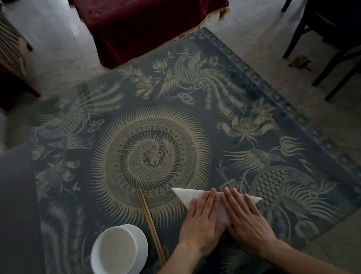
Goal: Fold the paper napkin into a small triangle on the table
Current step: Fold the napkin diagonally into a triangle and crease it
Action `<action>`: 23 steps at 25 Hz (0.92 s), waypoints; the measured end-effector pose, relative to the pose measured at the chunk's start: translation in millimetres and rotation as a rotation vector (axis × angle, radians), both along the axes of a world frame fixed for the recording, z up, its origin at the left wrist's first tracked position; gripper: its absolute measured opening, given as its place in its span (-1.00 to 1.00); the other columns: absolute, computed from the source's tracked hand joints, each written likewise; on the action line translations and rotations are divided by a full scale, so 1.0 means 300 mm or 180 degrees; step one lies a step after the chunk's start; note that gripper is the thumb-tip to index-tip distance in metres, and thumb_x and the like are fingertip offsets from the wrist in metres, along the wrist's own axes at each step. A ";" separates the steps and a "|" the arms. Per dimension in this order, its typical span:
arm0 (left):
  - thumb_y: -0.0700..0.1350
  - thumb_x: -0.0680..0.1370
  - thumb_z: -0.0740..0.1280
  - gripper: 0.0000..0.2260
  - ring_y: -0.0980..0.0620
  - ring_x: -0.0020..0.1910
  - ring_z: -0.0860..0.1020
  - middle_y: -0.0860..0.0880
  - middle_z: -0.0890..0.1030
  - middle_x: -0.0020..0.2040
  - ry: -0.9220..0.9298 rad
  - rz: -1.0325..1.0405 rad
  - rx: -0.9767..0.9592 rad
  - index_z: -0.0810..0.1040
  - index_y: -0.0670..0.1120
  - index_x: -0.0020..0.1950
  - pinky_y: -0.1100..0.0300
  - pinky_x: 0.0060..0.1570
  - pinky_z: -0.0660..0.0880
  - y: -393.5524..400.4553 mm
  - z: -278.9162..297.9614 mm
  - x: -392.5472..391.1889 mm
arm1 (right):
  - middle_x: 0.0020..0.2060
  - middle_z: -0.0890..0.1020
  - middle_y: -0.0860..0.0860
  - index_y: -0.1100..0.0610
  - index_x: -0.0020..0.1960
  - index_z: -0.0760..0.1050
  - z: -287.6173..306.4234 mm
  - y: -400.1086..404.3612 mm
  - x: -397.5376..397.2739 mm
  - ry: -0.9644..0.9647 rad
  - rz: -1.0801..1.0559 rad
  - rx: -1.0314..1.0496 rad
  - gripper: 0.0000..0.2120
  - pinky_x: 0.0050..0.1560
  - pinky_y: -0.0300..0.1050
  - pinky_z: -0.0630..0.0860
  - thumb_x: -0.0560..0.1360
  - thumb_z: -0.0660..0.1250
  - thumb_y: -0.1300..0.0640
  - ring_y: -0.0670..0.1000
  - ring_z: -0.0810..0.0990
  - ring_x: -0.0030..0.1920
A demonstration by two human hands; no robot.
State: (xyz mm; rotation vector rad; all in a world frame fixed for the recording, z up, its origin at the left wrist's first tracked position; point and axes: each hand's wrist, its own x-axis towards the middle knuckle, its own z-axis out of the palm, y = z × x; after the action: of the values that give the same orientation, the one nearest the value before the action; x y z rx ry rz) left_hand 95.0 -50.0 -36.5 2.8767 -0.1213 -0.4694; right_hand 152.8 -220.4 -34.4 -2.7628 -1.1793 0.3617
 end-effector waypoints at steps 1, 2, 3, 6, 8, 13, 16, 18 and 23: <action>0.27 0.63 -0.22 -0.36 0.10 0.50 -0.40 0.01 -0.35 0.56 0.0020 -0.0004 0.0020 -0.30 -0.08 0.56 0.02 0.43 -0.38 0.006 -0.004 -0.002 | 0.56 0.00 0.13 0.22 0.56 -0.02 0.000 0.000 0.002 0.0014 -0.0021 0.0020 -0.35 0.46 0.14 -0.04 0.61 -0.09 -0.15 0.11 -0.05 0.55; 0.28 0.63 -0.22 -0.36 0.10 0.49 -0.40 0.00 -0.36 0.56 0.0043 0.0027 0.0023 -0.31 -0.08 0.55 0.02 0.44 -0.38 0.018 -0.007 -0.003 | 0.56 0.03 0.13 0.23 0.56 0.01 -0.002 -0.004 0.004 0.0036 -0.0088 0.0051 -0.34 0.46 0.14 -0.04 0.61 -0.08 -0.17 0.10 -0.03 0.55; 0.28 0.63 -0.23 -0.36 0.10 0.49 -0.41 0.00 -0.36 0.56 0.0056 0.0103 0.0018 -0.31 -0.08 0.55 0.01 0.45 -0.37 0.037 -0.008 -0.003 | 0.55 0.05 0.12 0.23 0.55 0.04 -0.004 -0.013 0.010 0.0053 -0.0185 0.0084 -0.34 0.46 0.13 -0.04 0.61 -0.07 -0.18 0.09 -0.02 0.55; 0.29 0.58 -0.33 -0.33 0.09 0.49 -0.42 -0.01 -0.36 0.56 0.0094 0.0410 0.0074 -0.32 -0.09 0.55 -0.01 0.48 -0.35 0.121 -0.004 -0.013 | 0.56 0.08 0.10 0.20 0.56 0.04 -0.015 -0.075 0.039 0.0055 -0.0437 0.0088 -0.34 0.48 0.10 -0.07 0.61 -0.08 -0.19 0.05 -0.07 0.55; 0.29 0.56 -0.39 -0.32 0.06 0.50 -0.40 -0.01 -0.34 0.56 0.0059 0.0601 0.0209 -0.30 -0.09 0.56 -0.01 0.47 -0.35 0.169 0.003 -0.026 | 0.56 0.07 0.09 0.19 0.57 0.03 -0.023 -0.124 0.059 0.0011 -0.0601 0.0011 -0.34 0.49 0.11 -0.08 0.61 -0.13 -0.20 0.04 -0.08 0.55; 0.25 0.59 -0.34 -0.36 0.03 0.50 -0.39 -0.02 -0.32 0.56 0.0109 0.1037 0.0464 -0.29 -0.10 0.55 -0.01 0.43 -0.44 0.221 0.002 -0.032 | 0.56 0.07 0.06 0.17 0.57 0.02 -0.029 -0.168 0.077 -0.0017 -0.0913 -0.0136 -0.35 0.49 0.22 -0.08 0.61 -0.15 -0.20 0.05 -0.09 0.55; 0.25 0.59 -0.35 -0.37 0.04 0.48 -0.43 -0.02 -0.34 0.56 0.0096 0.1157 0.0545 -0.33 -0.10 0.54 -0.02 0.40 -0.48 0.222 0.000 -0.032 | 0.57 0.02 0.06 0.18 0.57 -0.02 -0.029 -0.161 0.071 -0.0041 -0.1007 -0.0078 -0.33 0.49 0.23 -0.15 0.60 -0.21 -0.21 0.04 -0.15 0.55; 0.24 0.59 -0.36 -0.37 0.04 0.50 -0.41 -0.03 -0.34 0.56 -0.0048 0.1226 0.0447 -0.32 -0.11 0.55 -0.02 0.43 -0.44 0.207 0.011 -0.032 | 0.57 -0.01 0.09 0.20 0.57 -0.04 -0.022 -0.146 0.065 -0.0057 -0.1005 -0.0013 -0.33 0.49 0.21 -0.15 0.60 -0.20 -0.20 0.04 -0.16 0.55; 0.19 0.67 -0.18 -0.40 -0.01 0.57 -0.14 -0.07 -0.16 0.60 -0.0440 0.0268 -0.0018 -0.10 -0.15 0.59 -0.03 0.47 -0.21 0.034 0.007 -0.042 | 0.55 0.08 0.15 0.25 0.55 0.08 -0.013 -0.039 -0.026 -0.0065 -0.0032 0.0151 -0.39 0.46 0.17 0.00 0.63 -0.02 -0.10 0.10 0.00 0.55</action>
State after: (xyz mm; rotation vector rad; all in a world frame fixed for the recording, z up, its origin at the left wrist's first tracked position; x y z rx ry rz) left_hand 82.3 -39.7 -34.5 2.8935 -0.0238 -0.2541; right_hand 145.1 -232.2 -38.2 -2.7373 -1.1626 0.3015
